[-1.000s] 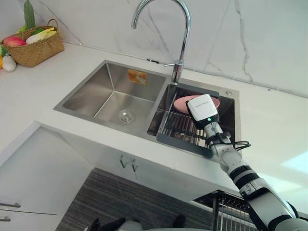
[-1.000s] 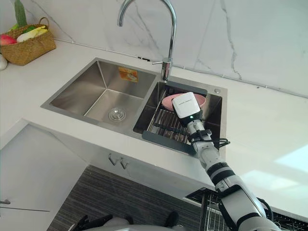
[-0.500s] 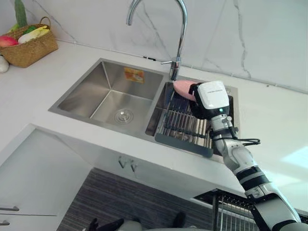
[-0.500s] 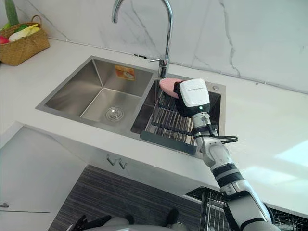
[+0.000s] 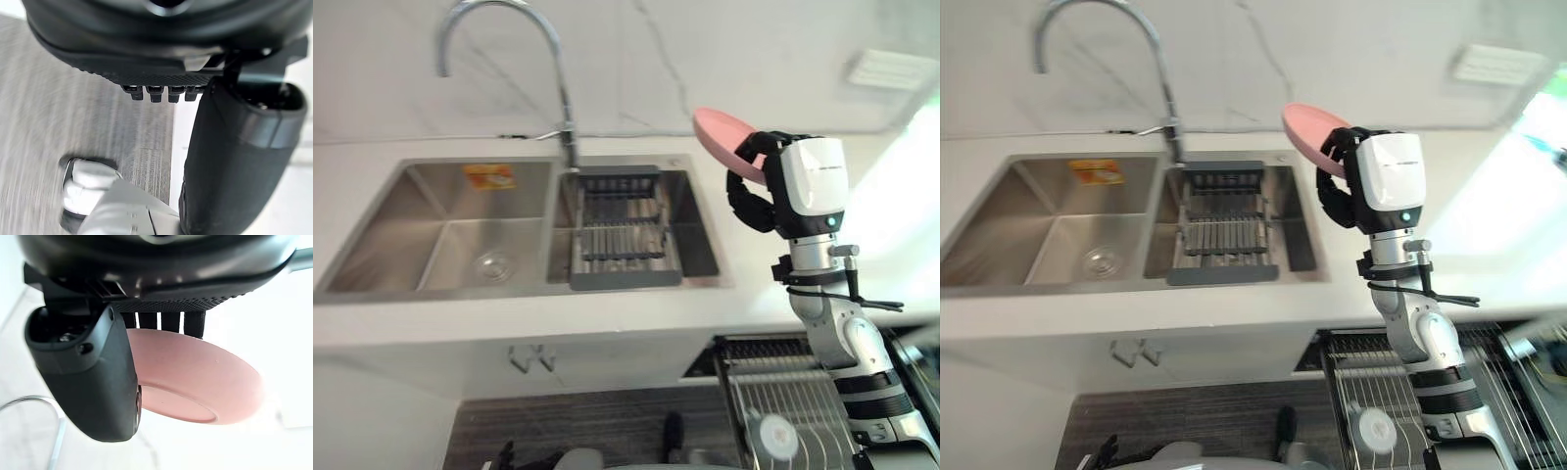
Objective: Walk over to the sink, pick up the cup, carry it to the dishwasher, place the cup inside the dishwasher, then close the dishwasher door
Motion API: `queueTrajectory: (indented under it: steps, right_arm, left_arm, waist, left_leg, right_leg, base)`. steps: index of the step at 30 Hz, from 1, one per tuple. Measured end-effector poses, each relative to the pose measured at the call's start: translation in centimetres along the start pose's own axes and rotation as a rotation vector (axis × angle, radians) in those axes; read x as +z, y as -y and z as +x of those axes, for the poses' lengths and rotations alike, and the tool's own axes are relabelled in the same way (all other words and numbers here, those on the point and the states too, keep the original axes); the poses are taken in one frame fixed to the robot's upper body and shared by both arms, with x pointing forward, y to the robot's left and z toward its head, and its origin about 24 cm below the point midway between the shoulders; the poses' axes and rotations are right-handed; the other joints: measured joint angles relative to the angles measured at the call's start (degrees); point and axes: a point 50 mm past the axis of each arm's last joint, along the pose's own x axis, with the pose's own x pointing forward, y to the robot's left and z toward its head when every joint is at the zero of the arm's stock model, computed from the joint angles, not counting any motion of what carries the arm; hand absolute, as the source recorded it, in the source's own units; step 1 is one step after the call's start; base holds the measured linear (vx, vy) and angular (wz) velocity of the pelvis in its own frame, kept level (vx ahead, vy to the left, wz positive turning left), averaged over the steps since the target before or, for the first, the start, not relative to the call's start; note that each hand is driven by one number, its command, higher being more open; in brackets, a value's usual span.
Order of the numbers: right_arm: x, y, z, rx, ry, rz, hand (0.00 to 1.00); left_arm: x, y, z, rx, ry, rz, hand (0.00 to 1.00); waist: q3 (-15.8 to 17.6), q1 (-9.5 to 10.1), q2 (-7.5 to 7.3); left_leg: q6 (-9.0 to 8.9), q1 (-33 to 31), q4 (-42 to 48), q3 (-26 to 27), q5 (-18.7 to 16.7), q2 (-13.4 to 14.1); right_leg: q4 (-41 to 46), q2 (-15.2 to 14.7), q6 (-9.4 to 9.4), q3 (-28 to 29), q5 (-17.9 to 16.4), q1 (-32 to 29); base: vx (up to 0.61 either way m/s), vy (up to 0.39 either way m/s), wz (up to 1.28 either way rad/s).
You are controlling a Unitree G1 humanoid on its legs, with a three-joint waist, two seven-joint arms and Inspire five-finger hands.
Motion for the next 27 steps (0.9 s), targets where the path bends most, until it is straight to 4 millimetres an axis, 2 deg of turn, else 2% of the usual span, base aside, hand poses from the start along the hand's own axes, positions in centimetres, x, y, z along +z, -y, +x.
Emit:
queueTrajectory:
  steps: [1,2,3,4,5,6,8,10,11,12,13,14,15,16,18,19,20,22,24,25,27]
  right_arm:
    - [-0.6,0.5,-0.1,-0.032,-0.026,-0.017,0.00]
    - [-1.0,0.8,0.0,-0.052,-0.040,-0.027,0.00]
    - [-1.1,1.2,0.2,-0.080,-0.045,-0.033,0.00]
    - [-0.7,1.5,0.8,-0.122,-0.024,-0.024,0.00]
    - [-0.3,1.7,1.1,-0.148,-0.005,-0.013,0.00]
    - [0.0,1.8,1.5,-0.172,0.011,-0.008,0.00]
    - [0.4,2.1,2.2,-0.199,0.041,-0.001,0.00]
    - [0.9,2.3,2.9,-0.209,0.071,0.004,0.00]
    - [1.2,2.4,3.4,-0.216,0.098,0.005,0.00]
    - [1.5,2.3,3.7,-0.211,0.126,-0.004,0.00]
    - [1.7,2.2,3.8,-0.200,0.137,0.000,0.00]
    - [1.9,1.8,3.7,-0.169,0.149,0.007,0.00]
    - [2.2,1.4,3.5,-0.124,0.164,0.016,0.00]
    - [2.3,1.2,3.3,-0.099,0.169,0.019,0.00]
    - [1.8,-0.1,1.4,0.023,0.139,0.025,0.00]
    - [1.6,-0.5,0.8,0.050,0.115,0.029,0.00]
    - [1.0,-0.8,-0.1,0.088,0.074,0.023,0.00]
    - [0.6,-1.8,-1.3,0.140,0.027,0.035,0.00]
    - [0.0,-2.8,-1.9,0.195,0.002,0.009,0.00]
    - [-0.7,-3.9,-2.7,0.252,-0.033,0.003,0.00]
    - [-1.1,-5.0,-3.0,0.298,-0.053,0.000,0.00]
  left_arm:
    - [0.1,-0.1,0.0,0.002,0.000,-0.001,1.00]
    - [0.1,-0.3,0.1,0.005,-0.003,0.009,1.00]
    - [0.2,-0.1,0.2,0.002,-0.008,0.018,1.00]
    - [-0.4,0.4,0.0,-0.001,-0.028,-0.009,1.00]
    - [-0.9,0.2,-0.2,0.009,-0.046,-0.025,1.00]
    - [-1.4,0.1,-0.4,0.015,-0.058,-0.041,1.00]
    - [-1.7,-0.2,-0.5,0.034,-0.068,-0.081,1.00]
    - [-1.2,-0.4,-0.3,0.044,-0.055,-0.105,1.00]
    - [-0.6,-0.4,0.0,0.048,-0.038,-0.124,1.00]
    - [-0.2,-1.1,0.1,0.071,-0.033,-0.125,1.00]
    - [0.0,-1.4,0.2,0.076,-0.034,-0.124,1.00]
    - [0.2,-1.6,0.4,0.082,-0.037,-0.124,1.00]
    - [0.5,-1.9,0.6,0.086,-0.040,-0.128,1.00]
    - [0.6,-1.9,0.7,0.084,-0.041,-0.130,1.00]
    - [0.4,-2.4,0.6,0.098,-0.045,-0.152,1.00]
    - [0.3,-2.5,0.5,0.101,-0.042,-0.163,1.00]
    - [-0.1,-2.0,0.4,0.090,-0.050,-0.182,1.00]
    - [-0.8,-1.6,0.3,0.107,-0.062,-0.218,1.00]
    - [-0.9,-1.4,0.2,0.104,-0.052,-0.222,1.00]
    - [-0.6,-1.3,0.2,0.105,-0.027,-0.224,1.00]
    - [-0.5,-1.1,0.2,0.105,-0.008,-0.229,1.00]
  waist:
    - [0.83,-0.38,-1.09]
    - [1.08,-0.69,-0.48]
    - [2.22,-0.46,0.44]
    - [2.65,0.35,1.47]
    - [2.42,0.40,2.09]
    - [2.29,0.55,2.19]
    - [1.93,1.49,1.99]
    - [0.68,1.92,1.39]
    - [0.04,2.03,1.10]
    - [-0.21,2.89,0.63]
    - [-0.46,3.29,0.17]
    - [-0.79,3.88,-0.70]
    - [-0.82,4.26,-1.26]
    - [-0.82,4.31,-1.28]
    - [-0.90,5.04,-1.14]
    - [-0.85,5.08,-1.42]
    - [-1.15,5.09,-1.15]
    - [-1.57,5.66,-2.13]
    - [-1.26,6.00,-2.71]
    - [-1.03,6.91,-3.07]
    - [-0.77,7.20,-3.00]
  left_leg:
    - [0.76,-0.58,1.32,2.29,-0.44,-0.79]
    - [2.23,-0.06,-0.34,4.73,0.55,-0.76]
    - [2.86,1.42,-3.06,8.32,1.99,0.22]
    - [3.26,3.00,-5.82,13.31,3.10,1.19]
    - [3.51,3.65,-7.05,16.35,3.55,1.60]
    - [3.79,4.44,-8.21,19.22,4.04,1.90]
    - [3.81,5.40,-8.80,25.54,4.19,3.51]
    - [3.56,2.87,-7.86,28.95,4.33,5.36]
    - [3.05,0.80,-6.97,30.98,4.64,6.77]
    - [2.58,-0.35,-6.37,31.75,4.95,7.58]
    - [2.51,-0.85,-5.98,31.89,4.99,7.70]
    - [2.48,-1.40,-4.98,32.08,5.00,7.74]
    - [2.47,-1.75,-3.46,31.94,5.00,7.93]
    - [2.46,-1.98,-2.65,31.62,5.00,8.32]
    - [0.60,-4.18,2.99,28.85,6.21,12.12]
    - [-1.50,-5.69,4.82,27.22,5.45,12.59]
    - [-1.98,-6.74,-2.83,23.16,9.01,10.81]
    - [-3.72,-6.12,-7.66,21.82,13.54,8.86]
    - [-4.02,-6.12,-10.98,20.92,15.84,8.34]
    - [-4.42,-6.59,-12.46,19.81,17.69,8.41]
    - [-4.74,-7.77,-13.25,18.04,18.96,8.62]
  right_leg:
    - [0.87,-0.17,-0.02,1.80,-0.99,-1.87]
    - [0.60,-0.97,-0.67,-0.59,-3.46,-2.24]
    - [2.88,-2.51,-2.40,-7.66,-7.08,-3.02]
    - [14.25,-5.73,-6.36,-17.72,-9.96,-5.54]
    - [22.99,-8.63,-8.59,-23.66,-12.34,-6.05]
    - [30.05,-11.58,-9.49,-28.04,-15.65,-4.82]
    - [39.18,-16.39,-9.30,-34.67,-22.18,1.44]
    - [40.24,-18.17,-9.23,-34.88,-22.93,5.15]
    - [37.58,-18.42,-8.69,-34.32,-22.58,6.82]
    - [32.89,-18.88,-7.29,-34.29,-21.43,8.76]
    - [30.01,-19.24,-6.58,-34.15,-20.52,9.73]
    - [23.40,-19.62,-5.61,-33.40,-17.80,11.56]
    - [17.56,-19.36,-4.42,-32.22,-13.36,13.12]
    - [15.65,-18.90,-2.99,-31.36,-13.53,13.87]
    - [10.83,-15.18,-0.96,-30.26,-12.72,16.11]
    - [9.88,-14.63,-0.68,-29.91,-12.64,16.72]
    - [8.78,-14.03,1.24,-30.09,-12.89,17.19]
    - [7.23,-14.28,4.81,-31.61,-13.13,17.15]
    - [5.87,-13.72,4.88,-33.25,-13.16,17.12]
    - [5.10,-12.91,4.88,-34.33,-13.16,17.18]
    - [4.54,-11.93,4.89,-35.35,-13.17,17.12]
  base:
    - [-0.18,0.165,-1.26]
    - [-0.22,0.180,-1.46]
    - [-0.28,0.204,-1.74]
    - [-0.25,0.210,-1.92]
    - [-0.18,0.189,-1.91]
    - [-0.11,0.169,-1.60]
    - [-0.07,0.087,-1.62]
    - [-0.04,-0.045,-1.32]
    - [-0.03,-0.137,-1.40]
    - [-0.02,-0.155,-1.28]
    - [-0.03,-0.270,-1.22]
    - [-0.02,-0.276,-1.03]
    - [-0.03,-0.378,-0.90]
    - [-0.01,-0.348,-0.71]
    - [-0.03,-0.338,-0.44]
    - [-0.12,-0.254,-0.13]
    - [-0.12,-0.197,-0.07]
    - [-0.04,-0.122,0.02]
    - [0.00,-0.115,0.36]
    - [-0.03,-0.103,0.41]
    - [-0.04,-0.100,0.43]
